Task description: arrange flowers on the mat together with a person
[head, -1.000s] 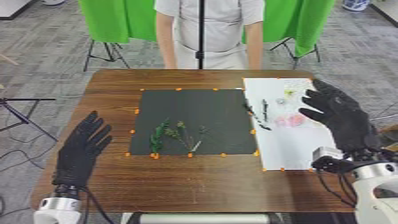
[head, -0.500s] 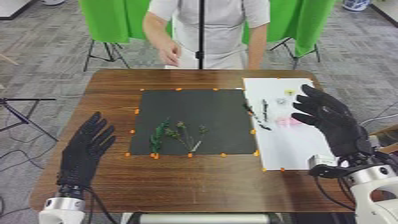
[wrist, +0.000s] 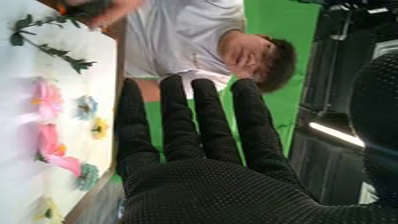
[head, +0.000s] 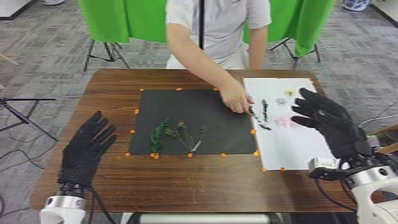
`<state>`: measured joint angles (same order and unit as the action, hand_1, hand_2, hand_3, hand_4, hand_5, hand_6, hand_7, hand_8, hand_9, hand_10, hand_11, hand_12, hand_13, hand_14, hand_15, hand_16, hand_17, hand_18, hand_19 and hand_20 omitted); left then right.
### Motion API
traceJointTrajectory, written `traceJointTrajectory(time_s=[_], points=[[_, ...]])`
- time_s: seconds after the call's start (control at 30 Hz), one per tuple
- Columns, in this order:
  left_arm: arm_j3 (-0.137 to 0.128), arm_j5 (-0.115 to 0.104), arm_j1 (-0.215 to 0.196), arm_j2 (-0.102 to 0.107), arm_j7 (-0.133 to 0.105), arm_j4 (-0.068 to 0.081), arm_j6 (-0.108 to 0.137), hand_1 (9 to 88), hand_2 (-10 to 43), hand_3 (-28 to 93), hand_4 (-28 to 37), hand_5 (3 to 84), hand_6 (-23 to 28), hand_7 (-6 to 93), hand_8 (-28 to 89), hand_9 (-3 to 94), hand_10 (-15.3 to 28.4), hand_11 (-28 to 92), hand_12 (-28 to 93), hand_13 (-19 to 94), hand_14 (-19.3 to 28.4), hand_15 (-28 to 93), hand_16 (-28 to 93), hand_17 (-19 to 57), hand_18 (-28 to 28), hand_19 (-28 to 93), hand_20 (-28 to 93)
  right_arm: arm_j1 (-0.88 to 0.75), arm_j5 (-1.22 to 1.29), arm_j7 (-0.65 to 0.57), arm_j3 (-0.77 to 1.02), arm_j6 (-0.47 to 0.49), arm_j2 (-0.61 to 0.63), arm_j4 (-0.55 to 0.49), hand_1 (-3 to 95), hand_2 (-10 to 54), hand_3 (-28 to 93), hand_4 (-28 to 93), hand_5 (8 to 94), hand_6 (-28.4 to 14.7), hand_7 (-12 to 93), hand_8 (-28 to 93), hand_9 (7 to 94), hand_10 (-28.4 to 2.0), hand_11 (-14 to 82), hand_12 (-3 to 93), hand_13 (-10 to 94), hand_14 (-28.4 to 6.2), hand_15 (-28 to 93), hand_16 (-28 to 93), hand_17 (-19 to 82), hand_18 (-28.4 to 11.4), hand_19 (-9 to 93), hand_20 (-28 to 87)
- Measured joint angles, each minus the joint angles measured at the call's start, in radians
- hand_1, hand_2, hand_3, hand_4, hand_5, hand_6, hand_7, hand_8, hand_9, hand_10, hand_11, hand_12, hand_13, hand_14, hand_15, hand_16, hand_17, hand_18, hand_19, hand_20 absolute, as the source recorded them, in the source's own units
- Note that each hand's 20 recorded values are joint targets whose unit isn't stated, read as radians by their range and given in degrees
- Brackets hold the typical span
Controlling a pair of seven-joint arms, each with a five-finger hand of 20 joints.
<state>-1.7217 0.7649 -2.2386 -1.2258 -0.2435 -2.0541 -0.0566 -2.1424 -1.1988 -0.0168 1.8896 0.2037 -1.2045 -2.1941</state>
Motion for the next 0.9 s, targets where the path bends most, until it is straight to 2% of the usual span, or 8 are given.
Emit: traceJointTrajectory(time_s=[0.37,0.9], points=[[0.005,-0.001,0.002,0.003,0.008,0.003,-0.005,25.3,-3.4,71,-28.3,28.7,3.1,19.2,-10,22.2,10.8,15,17,19,13.6,21,3,-10.0,22.1,41,9,0.039,0.051,-0.063,-0.037,0.000,0.016,0.010,16.6,-7.6,81,-24,31.5,-4.5,13,-8,32.3,-14.5,7.5,21.9,26,-12.4,11,33,4,-21.5,39,24],[0.008,-0.008,0.004,0.003,0.005,0.004,-0.005,23.8,-3.8,72,-28.3,28.7,3.2,18.8,-10,22.2,10.9,15,17,19,13.7,21,3,-10.1,22.1,41,9,0.052,0.049,-0.076,-0.036,0.011,0.014,0.013,16.6,-6.9,81,-24,31.4,-4.5,13,-8,32.2,-14.5,7.5,21.9,26,-12.5,12,32,4,-21.5,40,24]])
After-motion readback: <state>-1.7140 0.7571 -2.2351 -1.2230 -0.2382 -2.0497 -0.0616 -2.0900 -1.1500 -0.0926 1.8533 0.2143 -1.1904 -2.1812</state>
